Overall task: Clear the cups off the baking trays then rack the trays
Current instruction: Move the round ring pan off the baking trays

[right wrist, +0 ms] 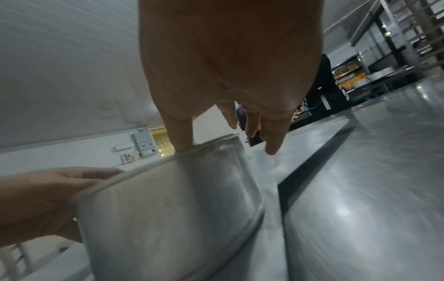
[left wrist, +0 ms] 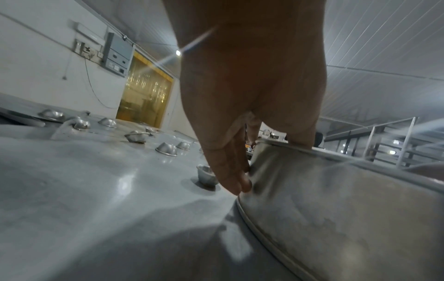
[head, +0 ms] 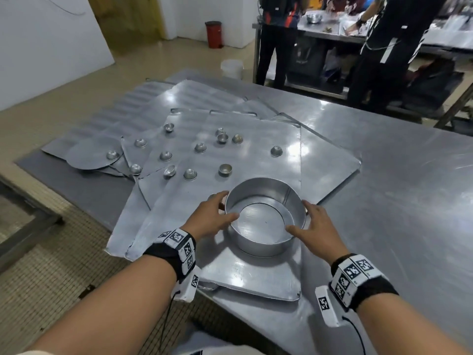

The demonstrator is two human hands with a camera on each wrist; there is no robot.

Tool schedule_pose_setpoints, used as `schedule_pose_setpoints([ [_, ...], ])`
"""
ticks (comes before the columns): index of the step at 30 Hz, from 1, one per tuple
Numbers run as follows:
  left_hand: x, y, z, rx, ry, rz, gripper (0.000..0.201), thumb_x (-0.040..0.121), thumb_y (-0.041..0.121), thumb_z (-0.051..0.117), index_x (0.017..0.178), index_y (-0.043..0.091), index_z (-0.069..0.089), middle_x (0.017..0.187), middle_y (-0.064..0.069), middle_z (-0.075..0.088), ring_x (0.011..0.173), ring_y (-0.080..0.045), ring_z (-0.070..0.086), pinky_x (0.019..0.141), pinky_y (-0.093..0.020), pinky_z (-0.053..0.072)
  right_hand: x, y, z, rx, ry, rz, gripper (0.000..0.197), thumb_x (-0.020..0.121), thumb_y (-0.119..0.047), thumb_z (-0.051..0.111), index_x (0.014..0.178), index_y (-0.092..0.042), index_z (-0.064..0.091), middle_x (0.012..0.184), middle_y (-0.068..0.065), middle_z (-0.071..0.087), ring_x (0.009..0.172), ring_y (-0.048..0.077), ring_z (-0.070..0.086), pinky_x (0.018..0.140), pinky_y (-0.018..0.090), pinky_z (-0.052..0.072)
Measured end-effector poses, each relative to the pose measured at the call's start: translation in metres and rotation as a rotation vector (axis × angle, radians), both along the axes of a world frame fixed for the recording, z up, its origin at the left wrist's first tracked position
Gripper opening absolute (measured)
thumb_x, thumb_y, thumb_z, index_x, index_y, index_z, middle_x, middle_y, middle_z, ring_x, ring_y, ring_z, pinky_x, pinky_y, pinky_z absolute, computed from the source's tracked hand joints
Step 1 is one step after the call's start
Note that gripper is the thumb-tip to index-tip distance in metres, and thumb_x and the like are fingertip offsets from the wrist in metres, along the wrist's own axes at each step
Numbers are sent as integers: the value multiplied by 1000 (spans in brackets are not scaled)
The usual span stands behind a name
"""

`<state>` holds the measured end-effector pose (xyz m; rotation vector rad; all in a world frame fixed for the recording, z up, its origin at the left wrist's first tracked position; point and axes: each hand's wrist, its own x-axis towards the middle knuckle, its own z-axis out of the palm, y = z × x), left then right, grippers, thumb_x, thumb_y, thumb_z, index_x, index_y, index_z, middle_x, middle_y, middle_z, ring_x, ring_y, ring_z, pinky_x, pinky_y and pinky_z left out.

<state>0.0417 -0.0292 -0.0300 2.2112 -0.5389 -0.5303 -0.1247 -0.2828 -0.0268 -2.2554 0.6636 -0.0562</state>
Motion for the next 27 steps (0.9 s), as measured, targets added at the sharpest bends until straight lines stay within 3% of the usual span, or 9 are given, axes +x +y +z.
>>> schedule_pose_setpoints([
  [2,5,4,7,22,-14,11,59,84,44,76,136,23,58,112,1,68,93,-10,67,64,-11,51,12,6,16,-72,-19,25,80,83,-41,78,151,-20,42,151,6,40,141,23,34,114,36,30],
  [3,8,7,9,29,-31,15,52,85,45,76,129,20,64,107,3,69,91,-9,68,64,-11,50,19,11,25,-99,-29,38,73,83,-41,77,147,-21,47,149,5,43,140,23,35,113,35,30],
  [7,31,27,18,6,-94,40,43,81,56,70,109,24,73,94,12,72,86,0,67,83,-30,57,57,45,64,-113,-135,105,50,85,-38,76,132,-26,62,136,-2,56,129,18,48,101,27,36],
  [11,72,67,33,-61,-125,130,34,86,53,68,105,25,72,90,10,71,78,-7,69,78,-33,59,112,97,96,-33,-173,197,41,85,-42,75,123,-31,66,121,-10,65,114,8,58,96,30,48],
  [15,133,136,34,-93,-155,261,25,84,48,70,89,24,71,76,9,70,70,-10,68,72,-32,56,186,160,112,-7,-132,338,41,83,-48,76,119,-33,67,108,-12,69,100,1,63,80,15,46],
  [18,183,196,25,-102,-126,387,22,85,46,74,85,23,71,72,8,69,66,-12,67,72,-37,59,244,210,114,-29,-81,414,44,82,-57,72,119,-35,66,106,-14,69,96,-1,64,84,24,51],
  [20,214,234,17,-133,-88,476,22,84,44,75,83,23,71,68,8,67,63,-14,66,71,-38,58,283,241,109,-31,-58,451,44,83,-53,72,121,-31,66,107,-12,68,94,0,65,82,24,52],
  [22,241,269,8,-157,-47,556,19,85,40,75,83,22,70,71,4,69,66,-20,69,71,-39,58,318,271,99,-25,-45,475,43,84,-48,74,122,-28,67,109,-9,68,94,3,66,80,22,53],
  [27,294,342,-20,-175,48,723,20,86,38,74,87,20,67,76,-3,72,73,-26,71,71,-42,58,390,337,66,-21,14,487,39,84,-52,71,114,-27,70,105,-10,70,94,4,66,89,30,53],
])
